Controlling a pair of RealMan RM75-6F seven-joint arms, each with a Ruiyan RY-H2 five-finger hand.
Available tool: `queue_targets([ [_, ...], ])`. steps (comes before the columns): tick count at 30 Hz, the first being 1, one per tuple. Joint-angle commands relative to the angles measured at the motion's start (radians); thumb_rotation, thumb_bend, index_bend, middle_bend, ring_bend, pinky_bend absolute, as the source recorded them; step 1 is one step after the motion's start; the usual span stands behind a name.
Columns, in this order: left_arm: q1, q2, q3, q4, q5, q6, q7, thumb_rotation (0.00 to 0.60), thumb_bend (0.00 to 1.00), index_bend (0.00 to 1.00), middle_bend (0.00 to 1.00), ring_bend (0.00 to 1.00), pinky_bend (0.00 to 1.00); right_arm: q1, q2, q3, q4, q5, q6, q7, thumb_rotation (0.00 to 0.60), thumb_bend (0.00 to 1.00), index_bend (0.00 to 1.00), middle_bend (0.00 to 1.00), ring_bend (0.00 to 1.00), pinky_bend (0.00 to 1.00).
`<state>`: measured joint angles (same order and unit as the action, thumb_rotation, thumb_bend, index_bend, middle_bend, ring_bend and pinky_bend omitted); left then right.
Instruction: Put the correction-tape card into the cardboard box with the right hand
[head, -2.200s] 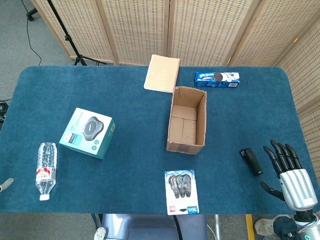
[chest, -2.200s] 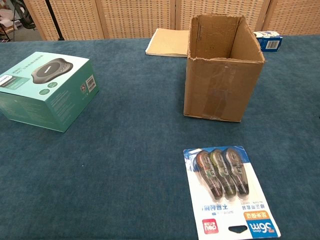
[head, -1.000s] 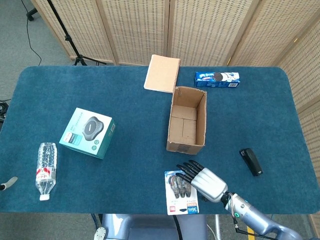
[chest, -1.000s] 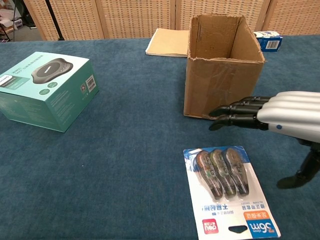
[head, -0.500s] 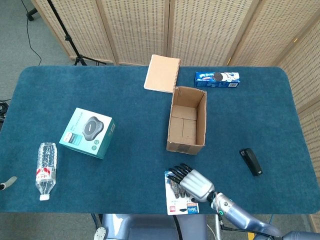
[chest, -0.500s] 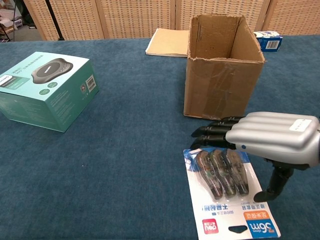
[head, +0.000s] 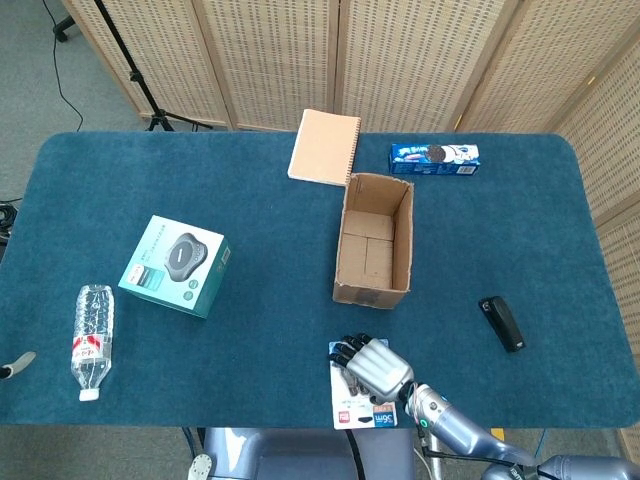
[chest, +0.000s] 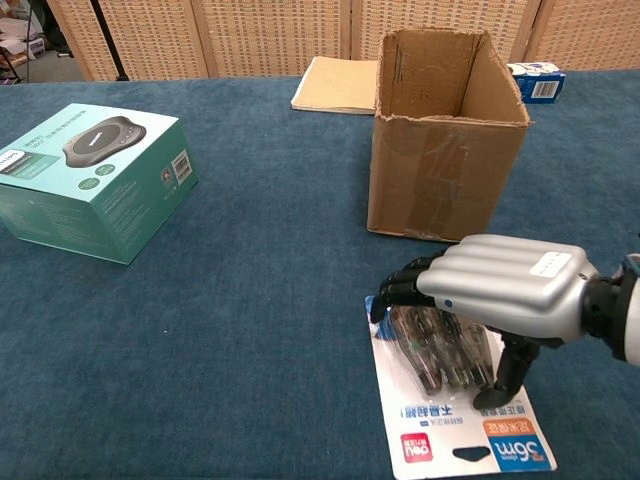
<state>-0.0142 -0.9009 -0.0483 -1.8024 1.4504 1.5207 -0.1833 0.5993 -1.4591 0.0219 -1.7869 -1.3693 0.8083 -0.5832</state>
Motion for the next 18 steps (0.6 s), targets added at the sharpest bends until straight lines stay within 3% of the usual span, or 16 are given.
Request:
queue_targets([
  [1,-0.001,0.001,-0.001,0.0,-0.001,-0.002,-0.002,0.6,0.0,0.0,0.0,0.0,0.0,0.0,-0.002,-0.01,0.008,-0.033,0.024,0.025,0.6,0.28,0.35,0.45,0.37,0.34],
  [7,-0.001,0.003,0.0,-0.001,0.001,-0.004,-0.005,0.6,0.0,0.0,0.0,0.0,0.0,-0.006,0.091,-0.044,-0.057,-0.152,0.076,0.137,0.6,0.41,0.36,0.47,0.38,0.34],
  [13,0.0,0.003,0.001,-0.003,0.003,-0.004,-0.003,0.6,0.0,0.0,0.0,0.0,0.0,-0.032,0.262,-0.077,-0.11,-0.307,0.198,0.271,0.6,0.41,0.36,0.47,0.38,0.34],
  [18,0.001,0.0,0.003,-0.008,-0.001,-0.008,0.004,0.6,0.0,0.0,0.0,0.0,0.0,-0.075,0.414,-0.107,-0.079,-0.416,0.336,0.373,0.6,0.41,0.36,0.47,0.38,0.34],
])
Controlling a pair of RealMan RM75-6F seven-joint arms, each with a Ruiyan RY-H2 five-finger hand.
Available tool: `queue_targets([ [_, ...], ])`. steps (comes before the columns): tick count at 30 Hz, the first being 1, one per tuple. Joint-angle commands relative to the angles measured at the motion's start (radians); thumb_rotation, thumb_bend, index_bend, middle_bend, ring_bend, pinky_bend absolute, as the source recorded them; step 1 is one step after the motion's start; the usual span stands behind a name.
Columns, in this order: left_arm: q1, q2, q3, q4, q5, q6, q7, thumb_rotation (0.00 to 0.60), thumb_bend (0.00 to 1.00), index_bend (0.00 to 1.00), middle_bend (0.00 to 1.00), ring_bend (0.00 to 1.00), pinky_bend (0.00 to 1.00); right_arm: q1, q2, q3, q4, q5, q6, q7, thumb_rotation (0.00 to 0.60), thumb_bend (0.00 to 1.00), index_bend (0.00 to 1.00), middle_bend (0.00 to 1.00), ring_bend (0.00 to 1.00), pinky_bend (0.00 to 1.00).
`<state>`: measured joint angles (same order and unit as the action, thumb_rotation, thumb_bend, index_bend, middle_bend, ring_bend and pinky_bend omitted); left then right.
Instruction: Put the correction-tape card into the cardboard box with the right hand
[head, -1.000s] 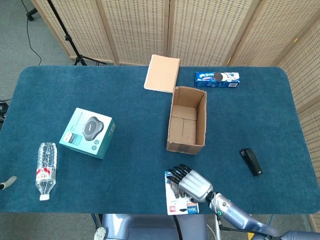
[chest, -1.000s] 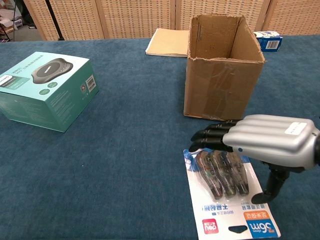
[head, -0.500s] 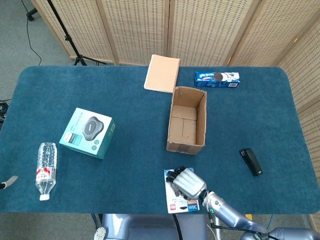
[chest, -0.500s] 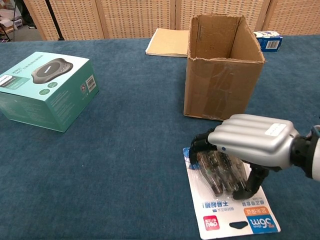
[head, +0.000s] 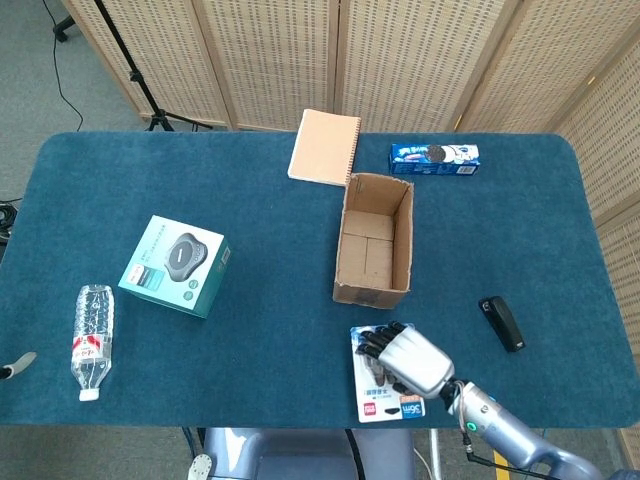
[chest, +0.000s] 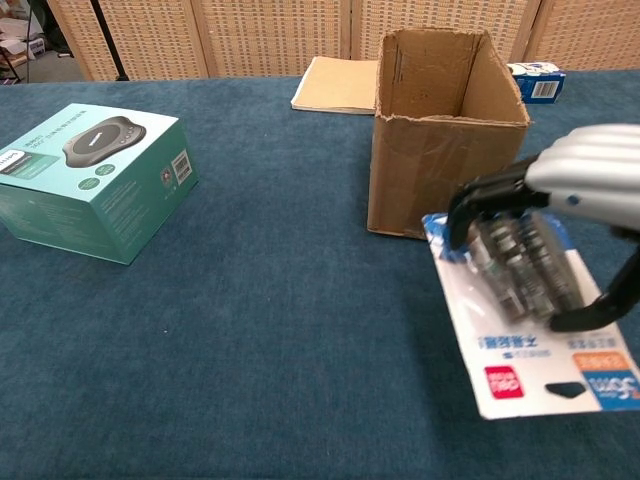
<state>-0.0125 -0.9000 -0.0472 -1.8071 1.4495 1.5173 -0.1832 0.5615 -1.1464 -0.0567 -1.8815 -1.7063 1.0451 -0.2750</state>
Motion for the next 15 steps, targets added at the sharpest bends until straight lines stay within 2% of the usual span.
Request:
queue_targets([
  [1,-0.001,-0.001,0.002,-0.004,0.0,-0.005,0.004,0.6,0.0,0.0,0.0,0.0,0.0,-0.042,0.114,-0.033,0.021,-0.09,0.112,0.077,0.6,0.42,0.36,0.47,0.38,0.34],
  [4,-0.005,-0.004,0.005,-0.006,0.007,-0.01,0.02,0.6,0.0,0.0,0.0,0.0,0.0,-0.082,0.21,-0.063,0.066,-0.115,0.175,0.12,0.6,0.46,0.36,0.47,0.39,0.34],
  [9,-0.008,-0.008,0.003,-0.009,0.001,-0.015,0.034,0.6,0.0,0.0,0.0,0.0,0.0,-0.114,0.306,-0.097,0.112,-0.105,0.186,0.19,0.6,0.47,0.36,0.47,0.39,0.34],
  [12,-0.009,-0.009,0.004,-0.011,0.0,-0.018,0.037,0.6,0.0,0.0,0.0,0.0,0.0,-0.123,0.337,-0.073,0.142,-0.07,0.222,0.27,0.6,0.51,0.36,0.46,0.39,0.34],
  [13,-0.009,-0.009,0.004,-0.011,0.0,-0.018,0.037,0.6,0.0,0.0,0.0,0.0,0.0,-0.124,0.349,-0.056,0.156,-0.058,0.245,0.302,0.6,0.52,0.36,0.46,0.39,0.34],
  [15,-0.008,-0.008,0.004,-0.014,0.0,-0.017,0.033,0.6,0.0,0.0,0.0,0.0,0.0,-0.134,0.368,-0.005,0.188,-0.014,0.302,0.288,0.6,0.54,0.36,0.46,0.39,0.34],
])
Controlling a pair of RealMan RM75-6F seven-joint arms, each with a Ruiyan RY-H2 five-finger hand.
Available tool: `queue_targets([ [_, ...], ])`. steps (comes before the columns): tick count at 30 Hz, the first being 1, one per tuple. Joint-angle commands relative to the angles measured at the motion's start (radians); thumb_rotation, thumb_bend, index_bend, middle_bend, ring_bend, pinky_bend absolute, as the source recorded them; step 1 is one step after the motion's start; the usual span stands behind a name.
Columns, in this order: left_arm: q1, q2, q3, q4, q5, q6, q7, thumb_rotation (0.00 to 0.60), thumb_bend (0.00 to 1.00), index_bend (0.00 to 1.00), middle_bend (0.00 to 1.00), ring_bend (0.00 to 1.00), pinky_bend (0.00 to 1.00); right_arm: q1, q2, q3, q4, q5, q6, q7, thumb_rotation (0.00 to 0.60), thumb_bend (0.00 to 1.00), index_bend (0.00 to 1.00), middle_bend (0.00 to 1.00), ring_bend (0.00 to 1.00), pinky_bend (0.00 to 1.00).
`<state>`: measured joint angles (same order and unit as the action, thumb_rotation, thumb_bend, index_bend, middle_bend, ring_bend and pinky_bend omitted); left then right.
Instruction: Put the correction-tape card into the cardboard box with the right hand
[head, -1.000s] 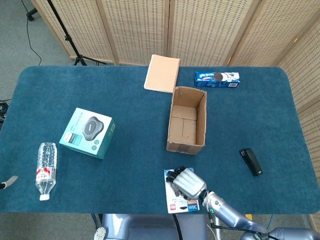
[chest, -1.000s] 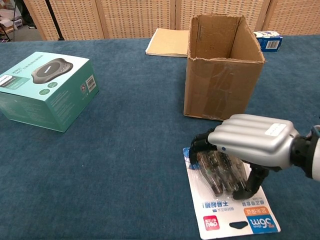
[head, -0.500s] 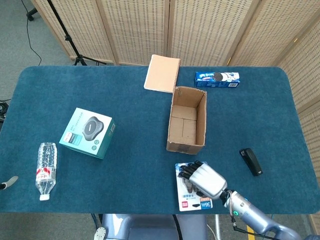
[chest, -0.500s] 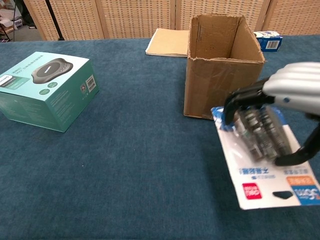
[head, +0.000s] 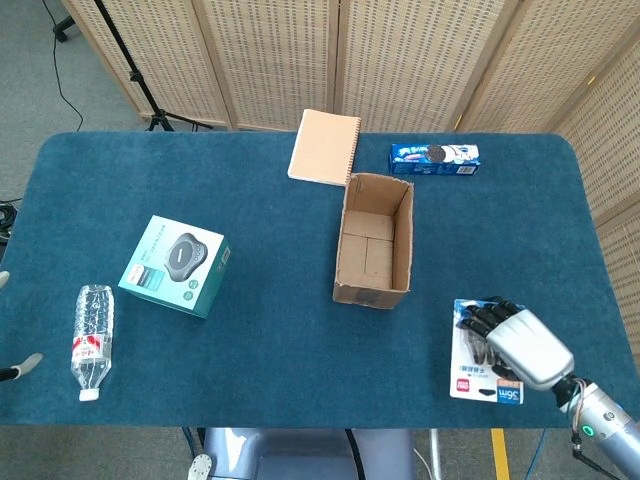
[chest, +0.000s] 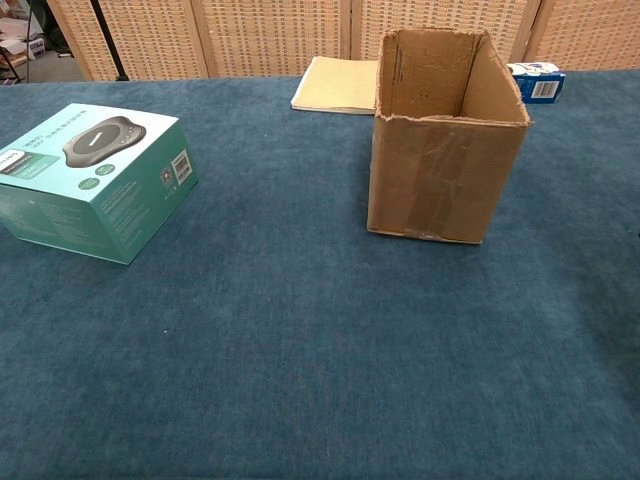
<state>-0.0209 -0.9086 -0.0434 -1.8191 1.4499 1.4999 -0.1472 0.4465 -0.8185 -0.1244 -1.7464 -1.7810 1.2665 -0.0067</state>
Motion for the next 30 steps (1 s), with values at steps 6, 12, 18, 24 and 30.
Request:
queue_targets([
  [6,0.002,0.007,-0.004,-0.003,-0.009,0.001,-0.02,0.6,0.0,0.0,0.0,0.0,0.0,0.009,0.117,0.149,0.024,0.144,0.086,0.226,0.6,0.57,0.37,0.46,0.39,0.34],
  [12,-0.007,0.001,-0.007,0.006,0.001,-0.004,-0.024,0.6,0.0,0.0,0.0,0.0,0.0,0.08,0.158,0.245,-0.011,0.163,0.085,0.573,0.6,0.64,0.37,0.45,0.39,0.34],
  [18,-0.004,0.001,0.0,0.005,0.018,0.001,-0.028,0.6,0.0,0.0,0.0,0.0,0.0,0.167,0.063,0.324,0.003,0.219,0.024,0.759,0.6,0.79,0.39,0.45,0.39,0.34],
  [24,-0.008,0.004,-0.005,0.004,0.001,-0.009,-0.029,0.6,0.0,0.0,0.0,0.0,0.0,0.27,-0.059,0.417,0.034,0.36,-0.091,0.894,0.6,0.98,0.4,0.45,0.39,0.34],
  [30,-0.019,0.004,-0.005,-0.007,-0.012,-0.032,-0.01,0.6,0.0,0.0,0.0,0.0,0.0,0.342,-0.176,0.453,0.096,0.457,-0.203,0.9,0.6,1.0,0.42,0.46,0.39,0.34],
])
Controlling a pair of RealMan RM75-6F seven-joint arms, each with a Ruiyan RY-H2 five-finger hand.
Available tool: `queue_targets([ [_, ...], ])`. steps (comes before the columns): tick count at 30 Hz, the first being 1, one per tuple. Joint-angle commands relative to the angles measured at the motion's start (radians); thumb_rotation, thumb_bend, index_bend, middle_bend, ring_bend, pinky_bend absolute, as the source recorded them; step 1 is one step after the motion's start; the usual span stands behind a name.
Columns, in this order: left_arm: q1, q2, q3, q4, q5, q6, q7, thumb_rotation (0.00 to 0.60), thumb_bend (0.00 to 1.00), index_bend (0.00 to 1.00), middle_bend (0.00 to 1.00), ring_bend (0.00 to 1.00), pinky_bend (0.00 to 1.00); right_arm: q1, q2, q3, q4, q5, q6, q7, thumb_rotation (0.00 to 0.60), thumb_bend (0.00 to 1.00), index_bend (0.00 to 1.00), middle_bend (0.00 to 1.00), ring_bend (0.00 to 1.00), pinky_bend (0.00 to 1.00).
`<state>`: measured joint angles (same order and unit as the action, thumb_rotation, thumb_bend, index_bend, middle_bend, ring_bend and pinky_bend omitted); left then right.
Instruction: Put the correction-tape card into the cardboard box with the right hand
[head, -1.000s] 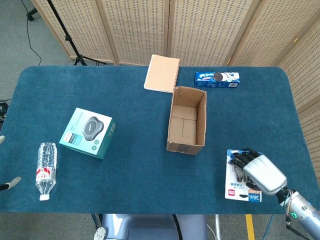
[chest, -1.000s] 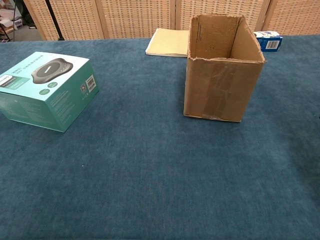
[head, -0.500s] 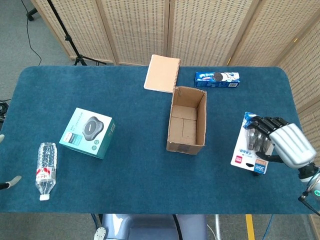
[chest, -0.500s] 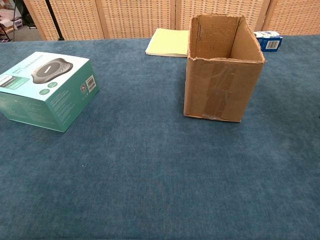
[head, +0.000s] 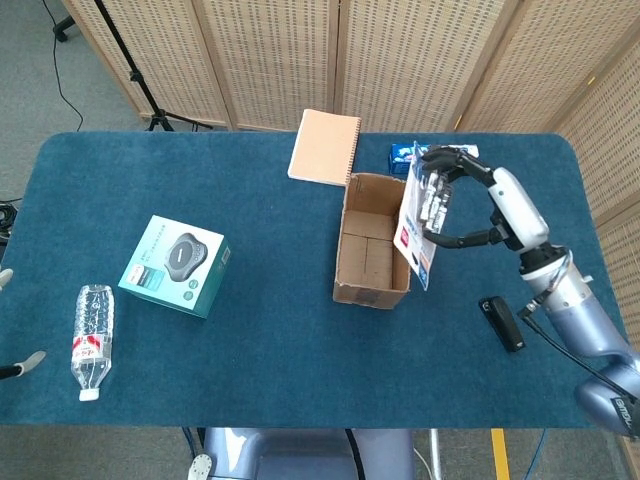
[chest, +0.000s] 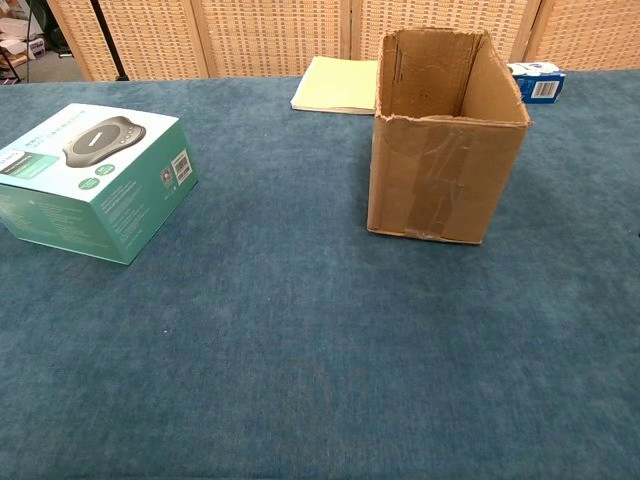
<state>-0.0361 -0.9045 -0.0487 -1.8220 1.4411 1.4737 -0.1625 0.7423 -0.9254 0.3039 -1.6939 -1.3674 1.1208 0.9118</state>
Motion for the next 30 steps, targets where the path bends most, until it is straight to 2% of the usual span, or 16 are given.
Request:
queue_targets([
  [1,-0.006,-0.001,0.001,-0.005,-0.005,-0.011,0.009,0.6,0.0,0.0,0.0,0.0,0.0,0.06,-0.101,0.024,0.06,0.058,-0.078,-0.033,0.6,1.0,0.42,0.46,0.39,0.34],
  [12,-0.024,-0.012,-0.001,-0.014,-0.036,-0.048,0.051,0.6,0.0,0.0,0.0,0.0,0.0,0.131,-0.279,0.035,0.206,0.162,-0.204,-0.112,0.6,1.0,0.42,0.46,0.37,0.34],
  [19,-0.028,-0.016,-0.005,-0.013,-0.048,-0.053,0.06,0.6,0.0,0.0,0.0,0.0,0.0,0.156,-0.333,0.043,0.254,0.222,-0.273,-0.159,0.6,1.0,0.42,0.46,0.37,0.34],
  [25,-0.033,-0.017,-0.004,-0.012,-0.054,-0.065,0.066,0.6,0.0,0.0,0.0,0.0,0.0,0.178,-0.379,0.042,0.287,0.282,-0.328,-0.236,0.6,0.99,0.42,0.45,0.32,0.34],
  [27,-0.032,-0.017,-0.005,-0.012,-0.054,-0.062,0.062,0.6,0.0,0.0,0.0,0.0,0.0,0.179,-0.389,0.041,0.292,0.29,-0.328,-0.266,0.6,0.84,0.36,0.38,0.23,0.33],
  [29,-0.031,-0.016,-0.006,-0.011,-0.054,-0.059,0.06,0.6,0.0,0.0,0.0,0.0,0.0,0.183,-0.388,0.032,0.295,0.289,-0.344,-0.297,0.6,0.49,0.2,0.15,0.06,0.27],
  [30,-0.03,-0.016,-0.005,-0.011,-0.054,-0.058,0.059,0.6,0.0,0.0,0.0,0.0,0.0,0.185,-0.382,0.027,0.292,0.286,-0.362,-0.306,0.6,0.39,0.16,0.08,0.03,0.24],
])
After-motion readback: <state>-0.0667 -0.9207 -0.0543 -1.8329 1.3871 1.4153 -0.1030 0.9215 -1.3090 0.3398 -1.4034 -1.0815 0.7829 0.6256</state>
